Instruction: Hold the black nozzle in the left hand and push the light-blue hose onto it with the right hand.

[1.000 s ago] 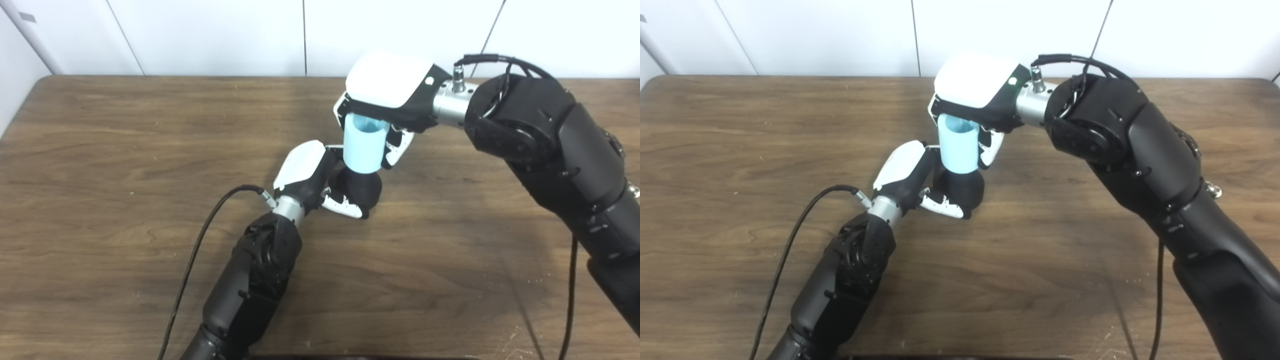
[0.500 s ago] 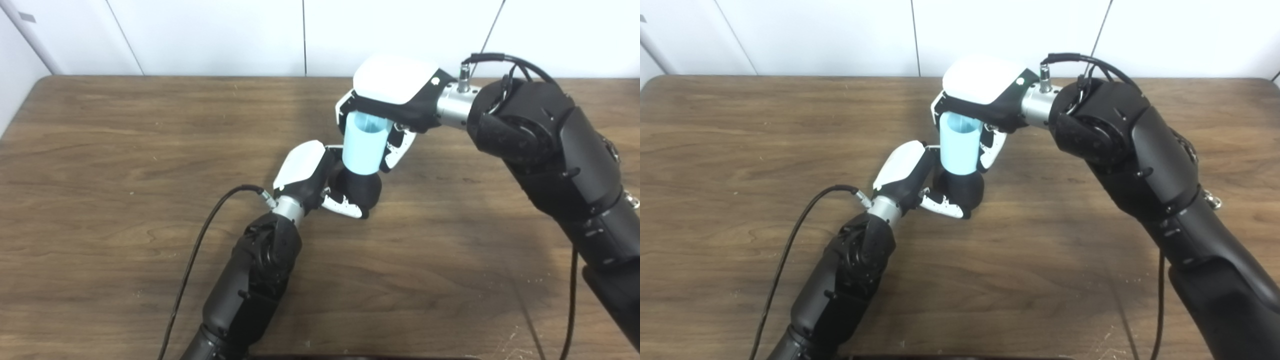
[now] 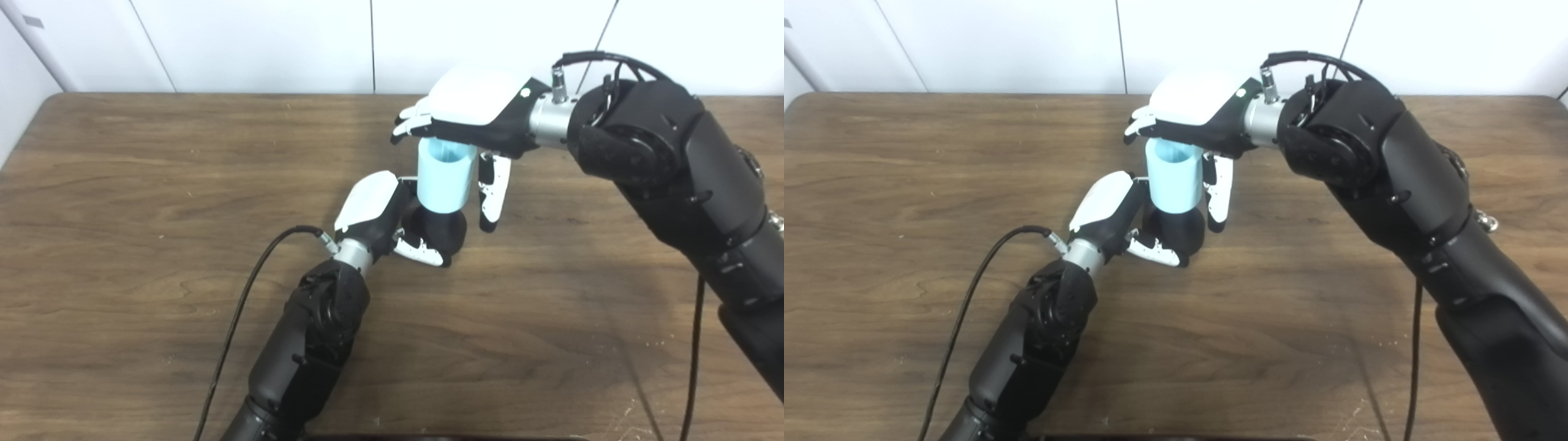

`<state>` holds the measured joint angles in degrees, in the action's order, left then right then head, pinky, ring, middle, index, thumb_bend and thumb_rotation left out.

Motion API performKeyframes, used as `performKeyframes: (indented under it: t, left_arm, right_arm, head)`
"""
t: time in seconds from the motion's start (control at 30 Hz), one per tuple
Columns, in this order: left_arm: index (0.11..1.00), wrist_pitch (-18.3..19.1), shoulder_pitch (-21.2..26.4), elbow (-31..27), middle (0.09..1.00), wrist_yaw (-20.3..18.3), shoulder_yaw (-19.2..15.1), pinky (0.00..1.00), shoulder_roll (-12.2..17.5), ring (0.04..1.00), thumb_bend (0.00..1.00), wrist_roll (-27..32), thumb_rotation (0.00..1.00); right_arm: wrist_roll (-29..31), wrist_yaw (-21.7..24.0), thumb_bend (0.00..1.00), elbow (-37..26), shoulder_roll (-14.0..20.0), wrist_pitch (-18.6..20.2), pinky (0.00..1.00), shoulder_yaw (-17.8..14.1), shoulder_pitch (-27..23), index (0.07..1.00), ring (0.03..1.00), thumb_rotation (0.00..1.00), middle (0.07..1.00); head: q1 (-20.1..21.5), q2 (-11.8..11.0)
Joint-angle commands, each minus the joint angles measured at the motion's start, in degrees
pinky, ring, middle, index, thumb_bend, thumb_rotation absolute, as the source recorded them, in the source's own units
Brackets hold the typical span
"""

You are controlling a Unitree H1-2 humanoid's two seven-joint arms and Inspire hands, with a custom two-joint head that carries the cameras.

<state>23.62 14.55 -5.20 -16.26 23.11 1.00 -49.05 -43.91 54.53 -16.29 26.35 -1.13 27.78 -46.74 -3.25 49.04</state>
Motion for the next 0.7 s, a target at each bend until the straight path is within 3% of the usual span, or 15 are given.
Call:
performKeyframes:
  t: [0.0, 0.2, 0.53, 0.67]
  left_arm:
    - [0.482, 3.3, -3.5, 5.2, 0.698, -5.1, 0.7, 1.0, 0.9, 0.814, 0.52, 0.7, 0.04]
    - [0.482, 3.3, -3.6, 5.0, 0.692, -5.1, 0.7, 1.0, 1.1, 0.808, 0.52, 0.9, 0.04]
    - [0.482, 3.2, -3.7, 5.3, 0.692, -4.8, 0.7, 1.0, 1.7, 0.798, 0.52, 1.5, 0.04]
    - [0.482, 3.3, -3.8, 5.4, 0.694, -5.0, 0.6, 1.0, 1.6, 0.811, 0.52, 1.3, 0.04]
  right_arm:
    - [0.2, 0.4, 1.0, -1.1, 1.0, -1.2, 0.83, -0.5, -1.8, 0.88, 0.925, 0.27, 0.936]
    - [2.9, 0.1, 1.0, -1.0, 2.0, -1.2, 0.84, -2.3, -2.6, 0.881, 0.932, 0.3, 0.945]
    - [11.2, -0.3, 1.0, -2.3, 2.2, 2.4, 0.87, -7.8, -3.8, 0.915, 0.958, 0.49, 0.96]
    - [14.9, -5.4, 1.0, -1.3, 0.4, 1.9, 0.87, -11.1, -1.8, 0.909, 0.945, 0.51, 0.945]
  head:
    - [0.0, 0.0]
    - [-0.1, -0.1]
    - [-0.3, -0.3]
    - [-0.1, -0.4]
